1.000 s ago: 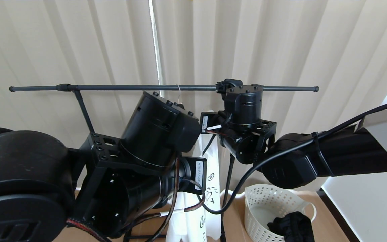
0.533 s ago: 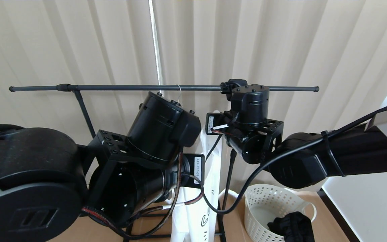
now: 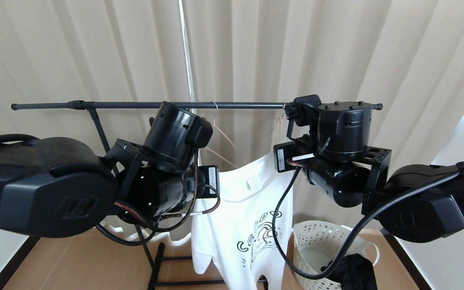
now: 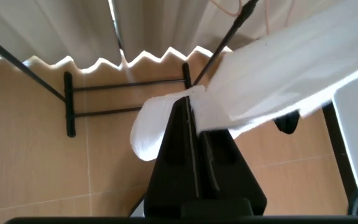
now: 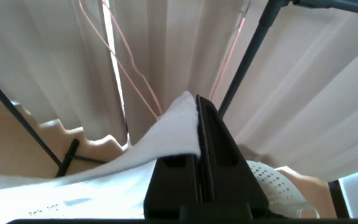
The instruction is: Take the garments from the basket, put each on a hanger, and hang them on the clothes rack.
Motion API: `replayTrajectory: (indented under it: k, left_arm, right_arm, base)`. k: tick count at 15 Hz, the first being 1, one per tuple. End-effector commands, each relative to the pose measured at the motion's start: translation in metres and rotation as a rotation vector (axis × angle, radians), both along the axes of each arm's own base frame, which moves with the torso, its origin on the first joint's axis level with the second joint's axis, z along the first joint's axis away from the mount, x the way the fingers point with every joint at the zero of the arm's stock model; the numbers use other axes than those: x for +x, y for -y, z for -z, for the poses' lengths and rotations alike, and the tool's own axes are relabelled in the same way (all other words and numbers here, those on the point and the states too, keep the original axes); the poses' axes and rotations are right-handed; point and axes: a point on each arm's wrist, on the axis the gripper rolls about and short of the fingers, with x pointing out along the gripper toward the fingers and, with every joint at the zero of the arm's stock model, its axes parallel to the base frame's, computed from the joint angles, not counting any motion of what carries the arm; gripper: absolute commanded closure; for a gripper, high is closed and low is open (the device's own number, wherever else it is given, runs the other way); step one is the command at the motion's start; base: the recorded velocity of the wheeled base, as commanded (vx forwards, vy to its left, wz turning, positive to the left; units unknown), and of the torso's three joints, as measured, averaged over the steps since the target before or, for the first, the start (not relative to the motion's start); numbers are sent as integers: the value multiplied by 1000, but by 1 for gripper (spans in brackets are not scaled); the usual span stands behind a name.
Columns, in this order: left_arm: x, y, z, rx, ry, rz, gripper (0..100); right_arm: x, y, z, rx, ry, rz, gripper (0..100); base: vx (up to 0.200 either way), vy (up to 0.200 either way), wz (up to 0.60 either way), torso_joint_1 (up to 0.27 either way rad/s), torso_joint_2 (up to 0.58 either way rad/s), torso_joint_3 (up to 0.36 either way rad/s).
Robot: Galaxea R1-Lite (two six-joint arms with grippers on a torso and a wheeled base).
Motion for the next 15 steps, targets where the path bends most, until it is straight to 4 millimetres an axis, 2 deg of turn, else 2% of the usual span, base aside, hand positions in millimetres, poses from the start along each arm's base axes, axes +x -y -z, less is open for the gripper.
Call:
replayTrajectory:
  k: [1,12,13,15]
  left_arm:
    - [13,0,5,7,-8,-25,100]
    - [15,1,7,6,-5,-27,100]
    - [15,1,6,5,-4,-27,0]
    - [15,1,7,7,-5,-27,0]
  right_arm:
    - [-7,1,-4,6,7,-9,100]
    - [-5,0,-1,0,1,-7,100]
    - [-5,0,-1,0,1,-6,100]
    - [-5,0,-1,0,1,-6,100]
  base:
    - [0,0,0,0,0,0]
    - [0,0,0,0,0,0]
    - [0,0,0,0,0,0]
    - [0,0,0,0,0,0]
